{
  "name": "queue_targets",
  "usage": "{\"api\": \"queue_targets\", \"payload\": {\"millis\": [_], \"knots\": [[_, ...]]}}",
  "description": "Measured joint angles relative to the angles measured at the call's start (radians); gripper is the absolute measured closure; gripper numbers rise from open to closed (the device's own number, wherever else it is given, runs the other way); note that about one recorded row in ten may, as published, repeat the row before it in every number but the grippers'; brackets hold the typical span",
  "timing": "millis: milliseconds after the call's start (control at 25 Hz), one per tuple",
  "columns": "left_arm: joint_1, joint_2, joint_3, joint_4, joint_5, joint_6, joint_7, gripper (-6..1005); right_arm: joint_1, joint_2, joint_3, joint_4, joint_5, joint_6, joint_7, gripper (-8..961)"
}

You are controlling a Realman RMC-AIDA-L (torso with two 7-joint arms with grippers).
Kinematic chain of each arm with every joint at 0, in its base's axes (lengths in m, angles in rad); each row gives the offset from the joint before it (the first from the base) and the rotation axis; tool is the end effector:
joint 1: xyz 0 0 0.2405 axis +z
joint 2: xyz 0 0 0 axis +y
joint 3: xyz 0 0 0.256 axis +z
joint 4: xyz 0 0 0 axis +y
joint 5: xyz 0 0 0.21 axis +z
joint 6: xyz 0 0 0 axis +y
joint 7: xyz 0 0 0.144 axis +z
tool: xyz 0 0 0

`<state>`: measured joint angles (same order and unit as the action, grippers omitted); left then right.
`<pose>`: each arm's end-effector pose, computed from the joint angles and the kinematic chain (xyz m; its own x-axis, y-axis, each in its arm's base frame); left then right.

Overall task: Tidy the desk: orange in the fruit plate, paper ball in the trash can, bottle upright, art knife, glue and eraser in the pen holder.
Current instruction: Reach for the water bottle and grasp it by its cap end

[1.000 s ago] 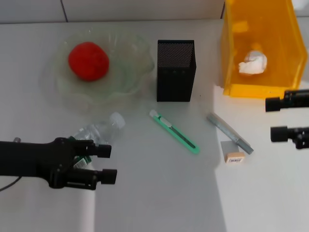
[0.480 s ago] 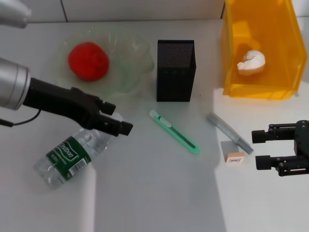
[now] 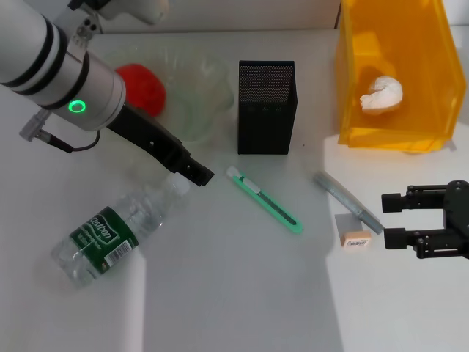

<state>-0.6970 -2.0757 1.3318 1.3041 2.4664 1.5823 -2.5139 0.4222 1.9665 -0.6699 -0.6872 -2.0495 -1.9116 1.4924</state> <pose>-0.1435 0.3650 -0.0034 0.7968 0.5857 -0.1486 0.5249 -0.7928 -0.3097 0.2903 0.2709 0.0486 0.7485 -0.4785 -0.4592 -0.4884 -0.8661 0.1064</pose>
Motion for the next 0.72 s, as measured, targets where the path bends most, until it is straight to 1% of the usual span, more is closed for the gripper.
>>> {"api": "queue_targets", "payload": {"millis": [40,80,160,200,240,280,560,720], "knots": [[-0.004,0.000,0.029,0.001,0.028,-0.014,-0.024,189,0.000,0.000,-0.002,0.000,0.000,0.006,0.000,254],[-0.004,0.000,0.029,0.001,0.028,-0.014,-0.024,191,0.000,0.000,-0.002,0.000,0.000,0.006,0.000,254],[-0.006,-0.002,0.080,0.001,0.076,-0.037,-0.061,195,0.000,0.000,-0.002,0.001,0.000,0.011,0.000,254],[-0.006,-0.003,0.123,0.001,0.109,-0.047,-0.090,197,0.000,0.000,-0.001,0.001,0.000,0.014,0.000,254],[-0.005,-0.003,0.131,0.001,0.113,-0.048,-0.095,199,0.000,0.000,0.000,0.001,0.000,0.020,0.000,254],[-0.004,-0.003,0.166,0.001,0.123,-0.050,-0.113,202,0.000,0.000,0.000,0.001,0.000,0.020,0.000,254],[0.000,-0.004,0.219,-0.007,0.128,-0.061,-0.131,217,0.010,0.000,-0.004,0.006,0.000,0.028,0.000,254],[0.000,-0.004,0.223,-0.009,0.130,-0.062,-0.131,226,0.013,0.000,-0.006,0.013,0.000,0.030,-0.002,254]]}}
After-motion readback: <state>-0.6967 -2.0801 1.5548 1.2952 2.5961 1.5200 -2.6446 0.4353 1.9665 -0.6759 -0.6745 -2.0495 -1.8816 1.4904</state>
